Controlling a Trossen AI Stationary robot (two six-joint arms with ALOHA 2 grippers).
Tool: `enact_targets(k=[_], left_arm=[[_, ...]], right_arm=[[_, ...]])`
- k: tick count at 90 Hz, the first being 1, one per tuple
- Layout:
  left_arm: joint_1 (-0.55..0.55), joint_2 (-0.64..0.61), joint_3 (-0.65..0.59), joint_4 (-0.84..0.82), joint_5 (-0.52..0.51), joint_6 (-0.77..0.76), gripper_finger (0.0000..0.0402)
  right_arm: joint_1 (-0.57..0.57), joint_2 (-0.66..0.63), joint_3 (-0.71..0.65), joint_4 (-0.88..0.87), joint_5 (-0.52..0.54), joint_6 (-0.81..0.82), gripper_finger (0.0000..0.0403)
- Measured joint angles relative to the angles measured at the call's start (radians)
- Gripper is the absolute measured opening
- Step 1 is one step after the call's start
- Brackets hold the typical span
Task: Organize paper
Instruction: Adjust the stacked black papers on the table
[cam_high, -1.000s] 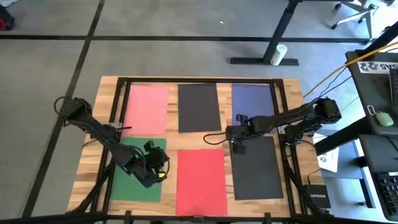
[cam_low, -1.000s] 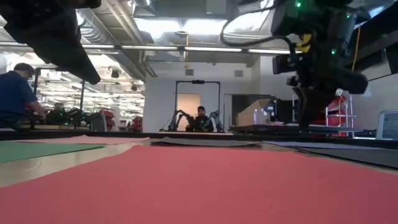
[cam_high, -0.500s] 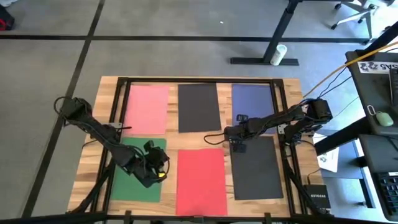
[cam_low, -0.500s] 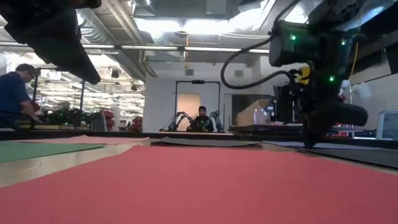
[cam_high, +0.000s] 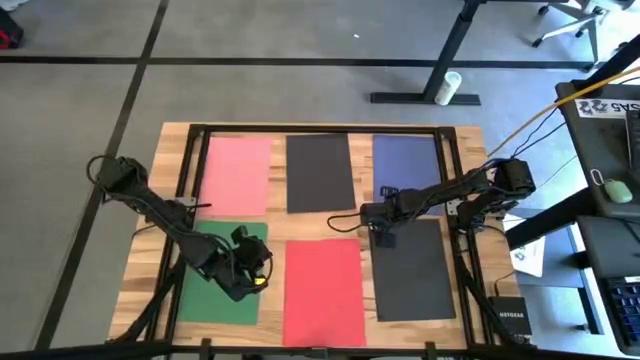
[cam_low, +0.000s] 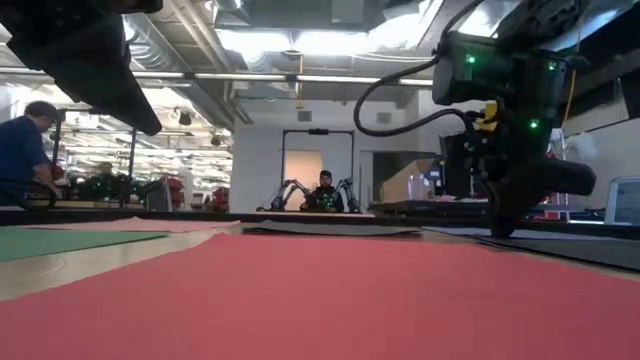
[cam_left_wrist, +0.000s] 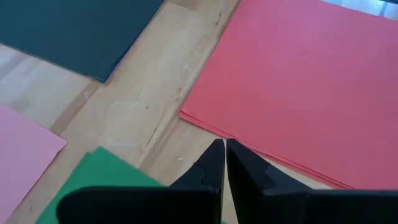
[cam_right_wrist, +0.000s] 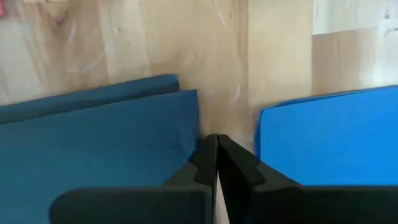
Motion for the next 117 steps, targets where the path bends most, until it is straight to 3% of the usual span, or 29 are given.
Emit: enact_targets(k=[53, 75, 105, 117], left_arm=[[0.000, 0.000, 0.000, 0.000, 0.000, -0.001, 0.0000], [0.000, 0.000, 0.000, 0.000, 0.000, 0.000, 0.0000], [0.000, 0.000, 0.000, 0.000, 0.000, 0.000, 0.0000], [0.000, 0.000, 0.000, 0.000, 0.000, 0.000, 0.0000]], right_arm=[[0.001, -0.002, 0.004, -0.004, -0.022, 0.004, 0.0000], [0.003, 0.000, 0.070, 0.013, -0.033, -0.026, 0.0000], [0.009, 0.003, 0.123, 0.070, -0.164, -0.062, 0.0000], [0.038, 0.025, 0.116, 0.070, -0.166, -0.063, 0.0000]])
